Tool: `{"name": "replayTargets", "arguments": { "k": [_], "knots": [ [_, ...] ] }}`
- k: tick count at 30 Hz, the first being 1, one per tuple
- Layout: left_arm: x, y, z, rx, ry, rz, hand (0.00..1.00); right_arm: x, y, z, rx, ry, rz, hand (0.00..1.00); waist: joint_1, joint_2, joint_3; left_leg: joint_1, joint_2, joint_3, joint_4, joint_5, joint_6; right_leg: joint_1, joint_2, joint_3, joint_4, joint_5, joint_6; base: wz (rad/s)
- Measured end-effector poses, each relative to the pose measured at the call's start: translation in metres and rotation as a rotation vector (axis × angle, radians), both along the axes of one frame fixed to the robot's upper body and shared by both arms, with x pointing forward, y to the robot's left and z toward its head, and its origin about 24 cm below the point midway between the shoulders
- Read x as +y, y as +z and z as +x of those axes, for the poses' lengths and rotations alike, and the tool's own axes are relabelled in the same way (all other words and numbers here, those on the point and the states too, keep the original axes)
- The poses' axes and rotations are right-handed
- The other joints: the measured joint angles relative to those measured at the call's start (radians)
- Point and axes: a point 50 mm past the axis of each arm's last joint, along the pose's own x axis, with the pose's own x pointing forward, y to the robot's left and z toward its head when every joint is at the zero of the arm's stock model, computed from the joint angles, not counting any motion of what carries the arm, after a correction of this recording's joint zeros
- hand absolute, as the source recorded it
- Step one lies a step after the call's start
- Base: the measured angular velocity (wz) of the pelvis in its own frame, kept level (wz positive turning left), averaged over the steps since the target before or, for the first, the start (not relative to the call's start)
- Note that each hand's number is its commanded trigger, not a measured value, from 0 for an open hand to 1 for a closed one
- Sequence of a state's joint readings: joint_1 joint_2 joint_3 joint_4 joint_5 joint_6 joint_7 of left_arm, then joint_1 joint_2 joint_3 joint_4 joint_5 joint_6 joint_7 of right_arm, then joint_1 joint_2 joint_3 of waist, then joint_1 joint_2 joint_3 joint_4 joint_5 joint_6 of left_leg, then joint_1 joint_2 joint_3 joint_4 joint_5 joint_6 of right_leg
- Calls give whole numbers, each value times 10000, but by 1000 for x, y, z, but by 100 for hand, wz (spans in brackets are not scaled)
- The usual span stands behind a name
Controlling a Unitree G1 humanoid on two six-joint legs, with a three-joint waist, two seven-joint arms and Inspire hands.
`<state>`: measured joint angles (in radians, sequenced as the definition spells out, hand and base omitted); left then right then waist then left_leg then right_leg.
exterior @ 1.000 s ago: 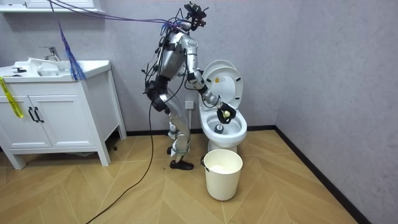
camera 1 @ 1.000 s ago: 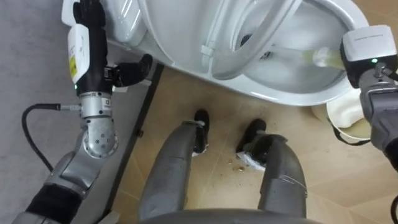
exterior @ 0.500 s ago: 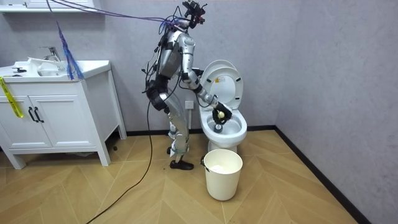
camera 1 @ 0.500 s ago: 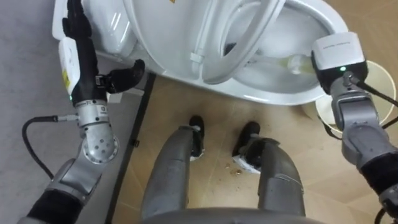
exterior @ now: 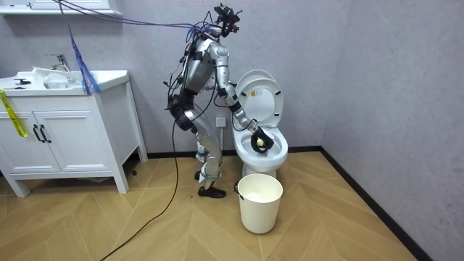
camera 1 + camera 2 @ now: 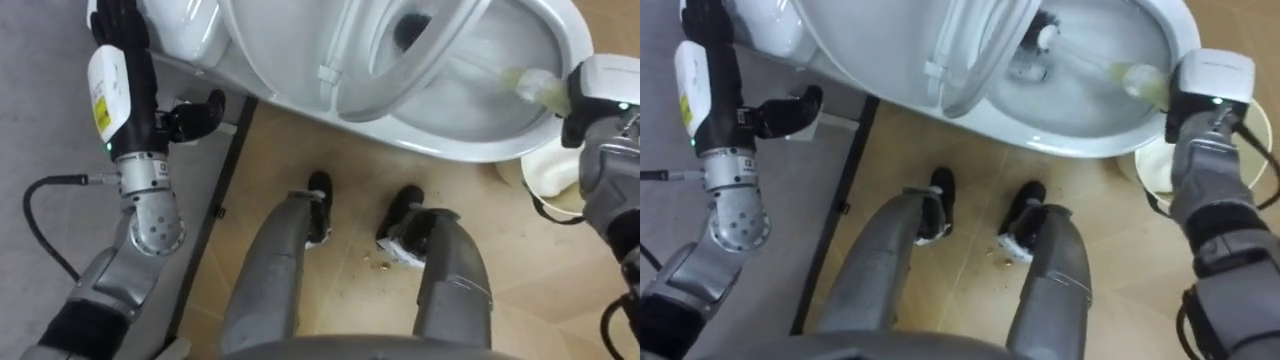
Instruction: Brush toilet
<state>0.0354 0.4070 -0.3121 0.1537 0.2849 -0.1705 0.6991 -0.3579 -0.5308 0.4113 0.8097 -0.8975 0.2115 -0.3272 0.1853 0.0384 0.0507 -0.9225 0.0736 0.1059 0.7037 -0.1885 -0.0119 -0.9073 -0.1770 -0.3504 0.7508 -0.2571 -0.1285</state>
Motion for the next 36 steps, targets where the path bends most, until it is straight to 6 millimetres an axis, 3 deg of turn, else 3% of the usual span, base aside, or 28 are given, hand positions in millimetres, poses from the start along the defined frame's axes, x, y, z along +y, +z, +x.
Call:
{"name": "replayTargets", "arguments": {
  "k": [2,4,7,11,14,16,18,21,23,24,26,28,29,32,36],
  "knots": [
    [0,-6,-4,398,-59,17,0,12,-14,-16,509,86,99,100,94,141,-66,381,213,13,-191,-93,37,591,308,-89,-557,168,130,-19],
    [-1,-11,-6,706,-69,-113,0,20,-24,-26,948,-108,572,100,108,175,-70,802,243,15,-465,-148,-29,1029,437,-95,-951,319,164,-14],
    [2,-23,-14,1305,6,-45,0,24,-39,-40,1531,-491,925,100,104,339,-151,1436,253,25,-880,-143,-27,1699,577,-116,-1486,498,160,-4],
    [11,-50,-27,2619,381,204,0,15,-60,-66,2316,-1444,1653,100,0,407,-217,2498,80,96,-1460,-118,-5,2581,479,-57,-1659,329,265,5],
    [17,-65,-37,3440,642,214,0,13,-76,-87,2982,-2068,2679,100,-164,262,-258,3382,-5,261,-1946,-92,-47,3244,393,-24,-1757,123,308,5],
    [24,-71,-47,3824,869,181,0,15,-82,-95,3199,-2151,3196,100,-258,56,-209,3836,-8,355,-2079,-72,-79,3653,394,-1,-1860,34,321,-6],
    [32,-75,-55,4203,1082,134,0,16,-85,-99,3252,-2122,3556,100,-383,-72,-208,4307,-1,402,-2210,-54,-99,4101,426,-8,-2028,-11,353,-2],
    [49,-92,-79,5419,1832,66,0,18,-89,-109,3295,-2216,4183,100,-428,-282,-326,5344,19,466,-2670,-52,-109,5106,584,26,-2559,-23,417,-8],
    [60,-110,-111,6872,2572,-165,0,18,-92,-128,3398,-2520,4645,100,-467,-483,-486,6125,18,449,-2982,-52,-117,6011,694,-91,-3063,-33,526,10],
    [63,-114,-121,7259,2882,-281,0,18,-93,-132,3424,-2590,4769,100,-474,-495,-501,6320,24,443,-3024,-55,-120,6246,726,-106,-3198,-25,550,8],
    [72,-130,-159,8730,4094,-860,0,18,-94,-145,3554,-2946,5114,100,-625,-756,-486,7049,-6,351,-3338,-58,-125,7185,790,-357,-3726,-13,663,23],
    [74,-135,-182,9367,4675,-1319,0,17,-93,-153,3440,-3180,5295,100,-682,-971,-484,7467,-22,339,-3555,-99,-189,7577,856,-318,-3939,-53,773,22],
    [73,-137,-195,9732,4952,-1535,0,18,-91,-156,3333,-3201,5411,100,-650,-982,-475,7672,7,336,-3638,-200,-266,7779,930,-318,-4095,-62,816,4],
    [69,-141,-216,10323,5491,-2062,0,24,-91,-160,3266,-3187,5703,100,-652,-1079,-449,8322,3,304,-3898,-291,-262,8494,1000,-338,-4462,-35,945,2],
    [64,-145,-219,10346,5850,-2718,0,30,-101,-179,3636,-3677,6075,100,-682,-1081,-443,9021,-19,300,-4298,-364,-263,9155,1061,-289,-4790,-13,1037,3]
  ]
}}
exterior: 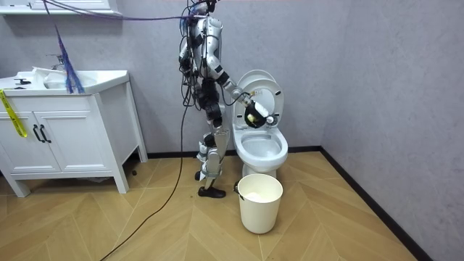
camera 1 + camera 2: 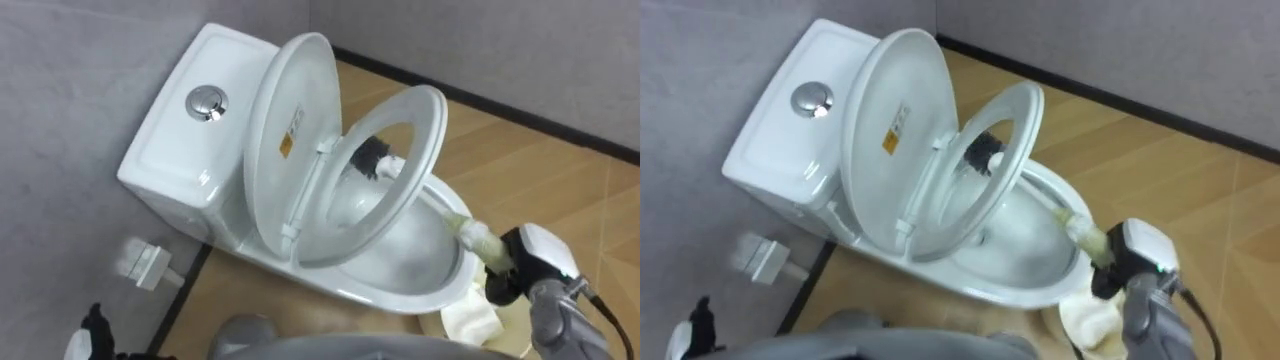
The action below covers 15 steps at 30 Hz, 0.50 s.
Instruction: Brush toilet
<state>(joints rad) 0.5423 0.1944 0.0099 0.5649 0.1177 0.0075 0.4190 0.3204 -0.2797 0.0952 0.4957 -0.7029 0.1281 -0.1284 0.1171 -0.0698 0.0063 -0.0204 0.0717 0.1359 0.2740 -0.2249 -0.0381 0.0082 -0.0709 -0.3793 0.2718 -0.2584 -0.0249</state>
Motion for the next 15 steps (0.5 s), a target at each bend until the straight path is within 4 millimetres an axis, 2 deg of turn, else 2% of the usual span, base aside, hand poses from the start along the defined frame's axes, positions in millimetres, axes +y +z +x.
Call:
{"name": "replayTargets", "arguments": {
  "k": [4,6,9,10,15],
  "knots": [
    [-4,-2,-3,-124,698,-254,0,2,-3,-14,152,-158,258,100,-173,-6,-30,461,-120,22,-256,-9,-5,291,2,261,-31,-18,33,-16],
    [-2,-2,-4,-188,981,-265,0,0,-1,-15,-118,-495,319,100,-307,36,-44,677,-131,43,-447,-8,-5,355,29,368,-63,-20,39,-14],
    [2,-4,-9,-232,1834,-263,0,-7,6,-11,-1192,-1522,462,100,-364,113,-17,1053,-131,279,-715,-6,-5,473,92,758,-142,-11,59,-30],
    [4,-6,-11,-118,2047,-221,0,-11,9,-10,-1701,-2014,539,100,-449,157,-63,1134,-146,278,-765,-7,-5,487,91,824,-151,1,80,-17],
    [8,-7,-13,-72,2469,-1,0,-12,11,-16,-3097,-4115,798,100,-887,181,-83,1223,-153,298,-858,-6,-5,630,134,816,-354,47,129,1]
  ]
}}
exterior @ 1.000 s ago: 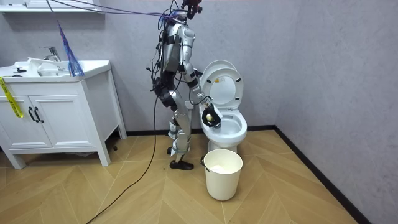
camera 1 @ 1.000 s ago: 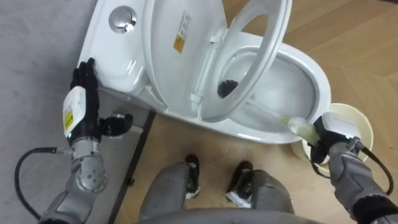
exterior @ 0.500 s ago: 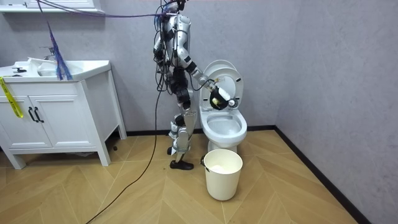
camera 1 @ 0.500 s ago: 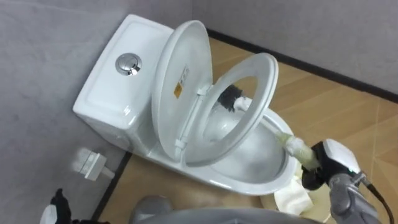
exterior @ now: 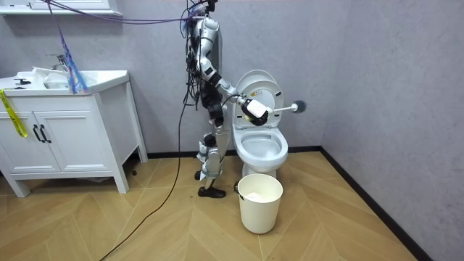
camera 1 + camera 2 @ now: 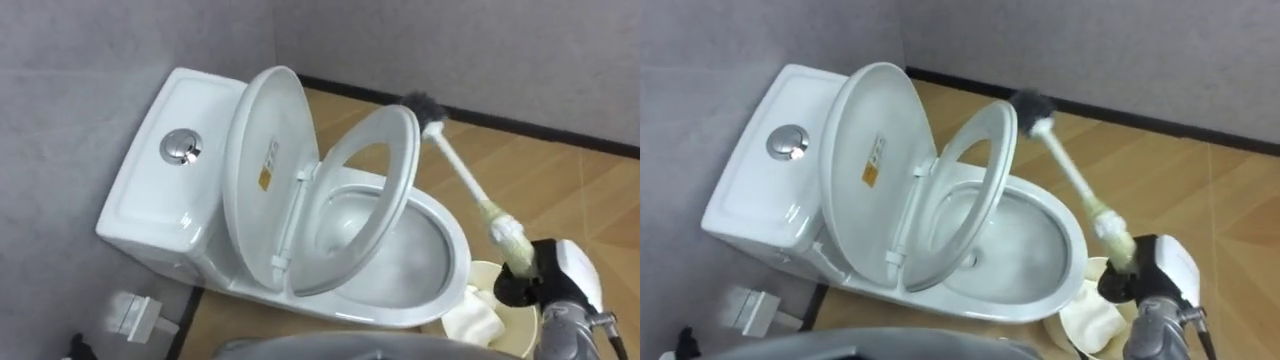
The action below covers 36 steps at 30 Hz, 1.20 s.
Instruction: Brush toilet
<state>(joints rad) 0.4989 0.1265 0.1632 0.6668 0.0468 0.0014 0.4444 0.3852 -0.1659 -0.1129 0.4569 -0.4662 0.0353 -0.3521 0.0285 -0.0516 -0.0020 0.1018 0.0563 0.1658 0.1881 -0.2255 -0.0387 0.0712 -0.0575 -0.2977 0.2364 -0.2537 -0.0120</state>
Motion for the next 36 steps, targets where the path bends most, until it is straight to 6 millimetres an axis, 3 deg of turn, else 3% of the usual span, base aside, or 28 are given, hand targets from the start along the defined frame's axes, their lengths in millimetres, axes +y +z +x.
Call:
{"name": "replayTargets", "arguments": {
  "k": [3,9,12,14,20,27,36],
  "knots": [
    [-1,-1,4,-84,126,2,0,2,-8,-14,-140,-964,506,100,-8,14,-6,86,40,250,-101,0,0,34,79,164,-160,70,-6,-16],
    [-7,-8,9,35,431,-260,0,-1,-33,-48,1223,-2517,1025,100,-273,175,-14,343,19,446,-263,1,0,120,118,553,-304,153,53,-18],
    [-7,-10,16,-37,384,-309,0,-2,-39,-63,1514,-3463,1290,100,-355,220,31,433,22,471,-285,1,0,109,157,804,-284,184,48,-23],
    [-8,-12,18,14,340,-357,0,-1,-42,-70,1705,-3790,1296,0,-523,239,41,510,21,473,-288,0,0,159,184,949,-307,185,46,-19],
    [-10,-14,40,-315,-161,-709,0,-3,-45,-82,2034,-4190,1349,0,-681,334,42,593,25,471,-301,0,0,152,209,1105,-314,191,36,-9],
    [-11,-17,34,9,-486,-967,0,-3,-47,-88,2165,-4477,1414,0,-744,353,41,708,22,475,-376,0,0,148,251,1331,-312,195,33,-9],
    [-8,-20,24,636,-842,-1128,0,5,-59,-111,3756,-4832,2003,0,-765,314,22,780,32,509,-431,0,1,160,274,1365,-315,208,24,-3]
  ]
}}
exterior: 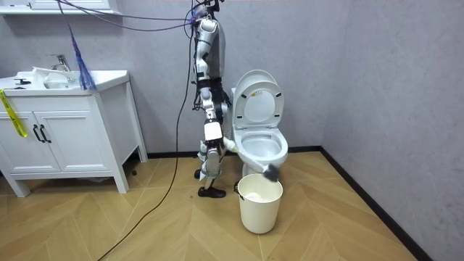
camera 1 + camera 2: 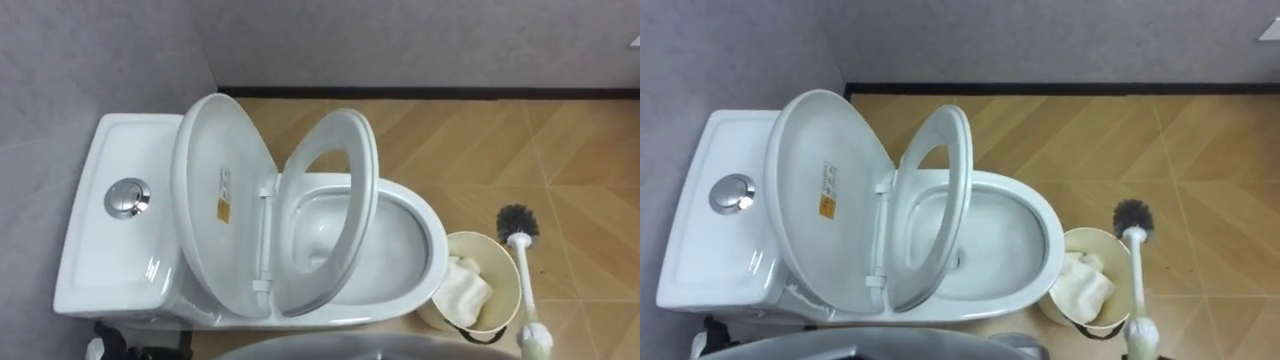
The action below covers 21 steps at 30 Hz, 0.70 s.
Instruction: Brush toilet
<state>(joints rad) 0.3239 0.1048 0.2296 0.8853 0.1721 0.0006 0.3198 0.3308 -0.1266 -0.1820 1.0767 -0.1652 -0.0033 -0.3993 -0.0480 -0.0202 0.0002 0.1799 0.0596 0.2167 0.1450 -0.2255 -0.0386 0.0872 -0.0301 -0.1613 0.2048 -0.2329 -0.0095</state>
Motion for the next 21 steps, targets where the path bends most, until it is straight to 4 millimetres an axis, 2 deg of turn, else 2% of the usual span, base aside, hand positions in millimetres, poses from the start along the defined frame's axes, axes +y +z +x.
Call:
{"name": "replayTargets", "arguments": {
  "k": [3,7,14,21],
  "knots": [
    [0,0,-1,110,-163,18,0,2,-2,-7,397,-69,295,0,1,-14,-9,10,-2,10,-12,0,0,18,5,-35,-1,1,1,0],
    [-2,-1,-2,225,-146,-51,0,7,-5,-13,828,-112,915,0,23,3,20,28,-1,12,-16,0,0,36,14,-11,-16,1,1,1],
    [-6,-9,-22,1489,134,-523,0,13,-10,-19,1665,-305,2185,0,13,54,4,56,-6,-9,-14,0,1,29,37,51,-57,6,5,-1],
    [-8,-11,-27,2025,234,-917,0,17,-12,-23,2069,-430,2786,0,12,74,-8,67,-6,-9,-13,0,1,28,37,73,-44,8,4,0]
  ]
}}
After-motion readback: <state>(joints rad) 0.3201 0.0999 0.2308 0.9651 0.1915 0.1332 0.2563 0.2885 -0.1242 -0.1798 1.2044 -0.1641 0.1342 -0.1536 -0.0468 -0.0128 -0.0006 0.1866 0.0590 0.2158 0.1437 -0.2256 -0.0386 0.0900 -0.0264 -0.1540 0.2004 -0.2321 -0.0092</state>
